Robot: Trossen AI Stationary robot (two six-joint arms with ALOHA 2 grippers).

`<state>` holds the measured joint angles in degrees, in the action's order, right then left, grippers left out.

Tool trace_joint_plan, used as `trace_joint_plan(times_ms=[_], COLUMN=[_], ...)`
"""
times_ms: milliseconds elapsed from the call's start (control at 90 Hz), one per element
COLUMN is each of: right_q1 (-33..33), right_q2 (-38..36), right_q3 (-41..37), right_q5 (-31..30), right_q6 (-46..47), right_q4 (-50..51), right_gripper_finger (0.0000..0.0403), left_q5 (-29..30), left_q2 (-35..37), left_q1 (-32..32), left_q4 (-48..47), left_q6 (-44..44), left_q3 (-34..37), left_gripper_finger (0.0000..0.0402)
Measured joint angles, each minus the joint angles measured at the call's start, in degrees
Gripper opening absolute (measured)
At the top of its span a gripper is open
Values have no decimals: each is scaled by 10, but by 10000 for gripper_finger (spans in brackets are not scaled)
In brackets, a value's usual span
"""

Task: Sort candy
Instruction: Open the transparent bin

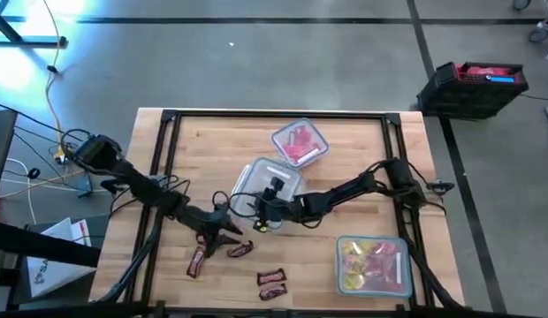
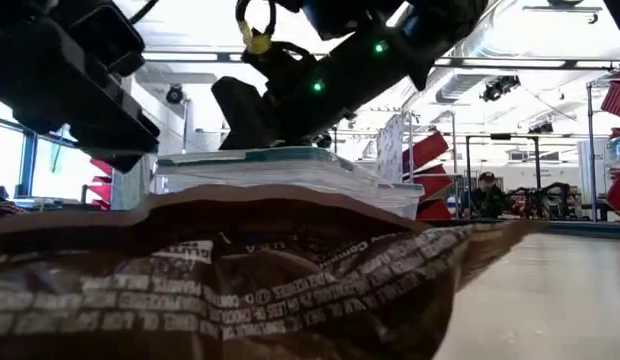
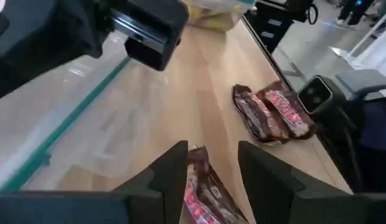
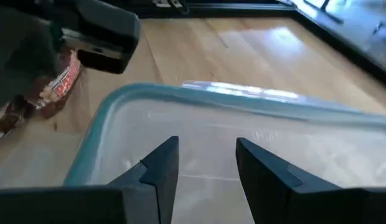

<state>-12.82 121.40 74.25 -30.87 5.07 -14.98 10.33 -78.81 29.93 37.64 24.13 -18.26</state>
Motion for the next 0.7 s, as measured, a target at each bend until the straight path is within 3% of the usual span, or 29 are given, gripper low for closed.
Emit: trace_joint_plan(times_ms=[156, 278, 422, 544, 700], right_q1=[-41, -86, -128, -145, -147], right_q2=[-33, -46, -41, -39, -14], right_q3=[29, 66, 77, 79, 79], right_q5=[5, -2, -11, -53, -54], right_q6=[-112, -173, -151, -115, -110], right_q4=[15, 64, 146, 191, 209], right_gripper_finger=[133, 144, 183, 225, 267], left_q5=[22, 92, 169, 188, 204], left_q2=[56, 92, 99, 88, 72], left_q1=[5, 4, -9, -34, -65], left_q4=[-11, -17, -18, -19, -18], left_q6=[-38, -92, -133, -123, -98], left_q3=[0, 0, 1, 1, 1], left_gripper_finger=[126, 126, 126, 126, 126])
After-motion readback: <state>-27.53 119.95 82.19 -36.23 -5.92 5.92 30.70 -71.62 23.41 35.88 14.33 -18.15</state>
